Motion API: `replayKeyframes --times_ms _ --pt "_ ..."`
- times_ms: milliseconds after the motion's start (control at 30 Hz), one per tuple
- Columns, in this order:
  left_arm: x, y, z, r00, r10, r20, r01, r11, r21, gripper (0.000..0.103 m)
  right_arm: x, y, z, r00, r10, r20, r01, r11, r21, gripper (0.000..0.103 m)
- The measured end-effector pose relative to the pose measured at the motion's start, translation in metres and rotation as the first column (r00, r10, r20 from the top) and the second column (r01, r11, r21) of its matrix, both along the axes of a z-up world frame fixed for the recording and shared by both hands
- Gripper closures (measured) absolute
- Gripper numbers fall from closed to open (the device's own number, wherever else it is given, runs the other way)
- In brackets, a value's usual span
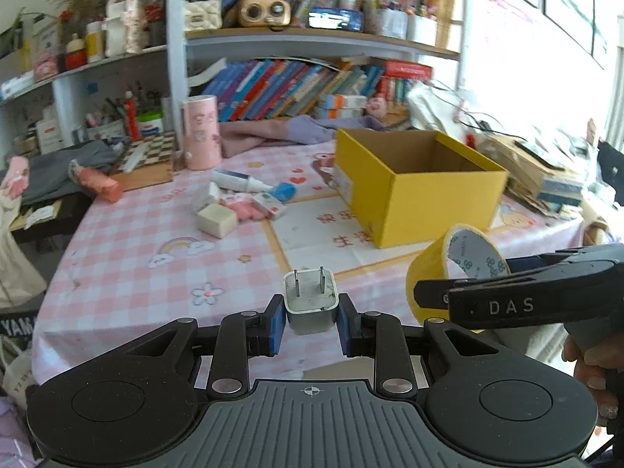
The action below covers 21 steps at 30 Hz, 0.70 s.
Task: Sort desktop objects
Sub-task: 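Lift the charger plug and tape roll and carry both over the yellow box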
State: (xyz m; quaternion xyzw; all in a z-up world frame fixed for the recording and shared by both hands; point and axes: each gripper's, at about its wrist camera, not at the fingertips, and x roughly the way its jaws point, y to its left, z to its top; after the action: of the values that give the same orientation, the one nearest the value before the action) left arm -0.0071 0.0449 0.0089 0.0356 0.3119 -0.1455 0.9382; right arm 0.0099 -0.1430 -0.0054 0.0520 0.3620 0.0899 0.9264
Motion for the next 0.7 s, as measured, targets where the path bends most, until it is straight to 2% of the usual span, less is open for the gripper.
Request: replayKeyframes --times_ms 200,433,700 --pt "-0.01 -0.011 -0.001 0.998 -0.058 0.001 0.058 0.998 -0.001 0.077 -0.016 -0.014 0.001 0.998 -0.066 -0.01 0.066 0.998 0.01 0.012" --pt "-0.015 -0.02 -0.001 0.995 -0.1 -0.01 0.1 0.995 -0.025 0.077 -0.032 -0.035 0.003 0.992 -0.129 0.001 0.129 0.991 -0.027 0.012" --pt "-0.016 -0.038 -0.005 0.98 -0.197 -0.031 0.195 0.98 -0.042 0.077 -0.058 -0.055 -0.005 0.974 -0.225 -0.031 0.224 0.974 -0.033 0.012"
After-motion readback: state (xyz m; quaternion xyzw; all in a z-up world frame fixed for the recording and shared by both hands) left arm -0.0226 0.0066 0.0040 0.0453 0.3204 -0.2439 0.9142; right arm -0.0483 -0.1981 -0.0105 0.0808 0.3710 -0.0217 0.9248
